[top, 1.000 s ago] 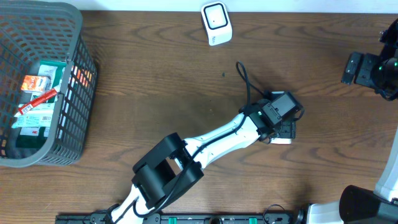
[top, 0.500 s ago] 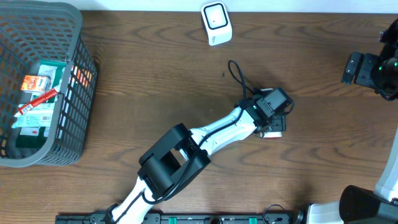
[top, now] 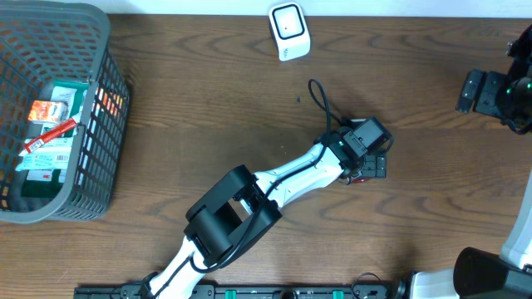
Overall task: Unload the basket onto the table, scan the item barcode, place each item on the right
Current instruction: 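Lower the jar onto the table and open the left gripper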
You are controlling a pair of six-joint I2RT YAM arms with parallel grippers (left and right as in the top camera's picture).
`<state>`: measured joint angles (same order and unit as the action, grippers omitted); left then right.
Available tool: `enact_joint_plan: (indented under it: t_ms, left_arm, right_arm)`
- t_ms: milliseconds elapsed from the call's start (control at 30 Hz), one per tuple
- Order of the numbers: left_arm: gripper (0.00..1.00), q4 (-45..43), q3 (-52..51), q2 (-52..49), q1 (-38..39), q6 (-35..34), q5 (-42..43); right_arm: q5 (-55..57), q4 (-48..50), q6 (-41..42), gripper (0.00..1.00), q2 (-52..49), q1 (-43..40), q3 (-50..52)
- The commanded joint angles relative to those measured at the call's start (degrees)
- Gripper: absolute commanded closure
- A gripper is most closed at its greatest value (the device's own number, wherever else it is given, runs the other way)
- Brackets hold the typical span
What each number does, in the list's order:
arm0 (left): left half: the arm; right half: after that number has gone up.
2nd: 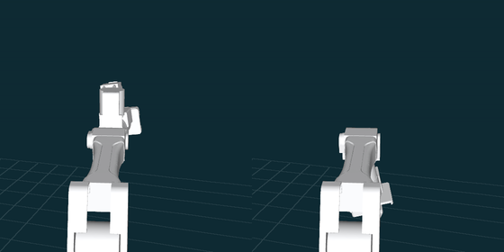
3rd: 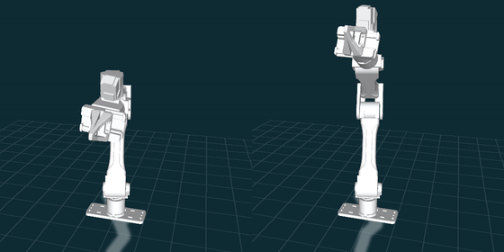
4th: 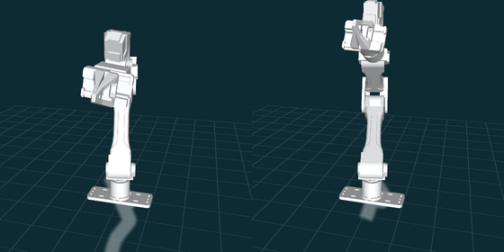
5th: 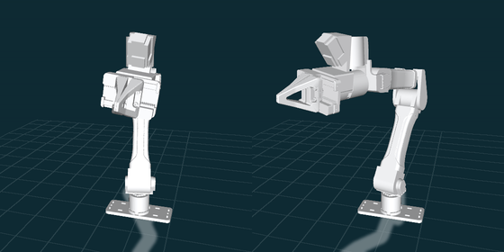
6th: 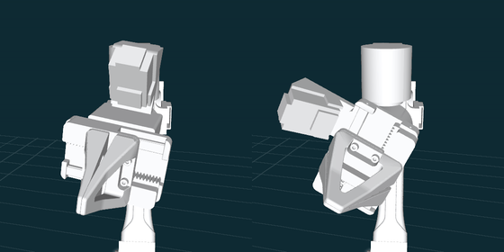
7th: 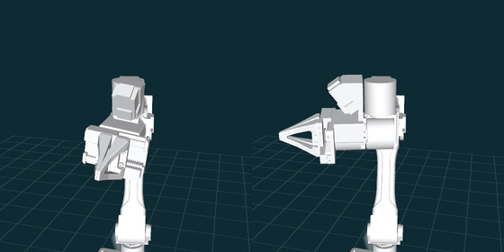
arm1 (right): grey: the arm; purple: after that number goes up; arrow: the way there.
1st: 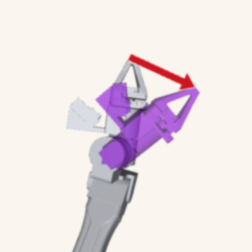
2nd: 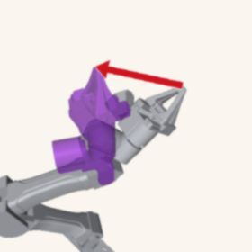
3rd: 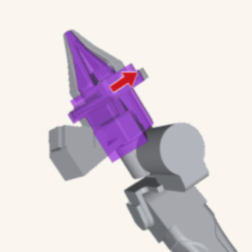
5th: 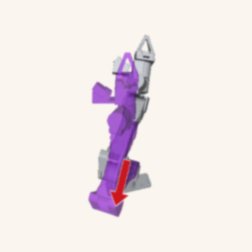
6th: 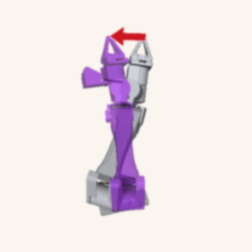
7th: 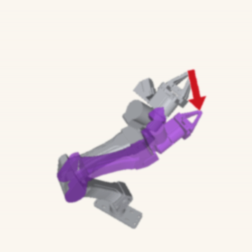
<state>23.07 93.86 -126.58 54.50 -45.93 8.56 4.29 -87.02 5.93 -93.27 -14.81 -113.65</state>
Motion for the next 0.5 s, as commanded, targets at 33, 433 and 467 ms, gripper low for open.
enact_joint_plan:
  t_ms: [33,433,467]
  left_arm:
    - [0.06,1.33,3.06,2.36,-0.90,5.86,-5.92]
    - [0.06,11.41,4.61,27.85,-8.33,23.91,-25.14]
    - [0.06,13.35,4.81,30.40,-9.66,25.07,-26.73]
  right_arm:
    - [-0.07,0.00,0.87,0.01,-0.17,-0.20,-0.61]
    - [-0.07,0.00,0.87,0.01,-0.17,-0.20,-0.61]
    - [-0.07,0.00,0.87,0.01,-0.17,-0.20,-0.61]
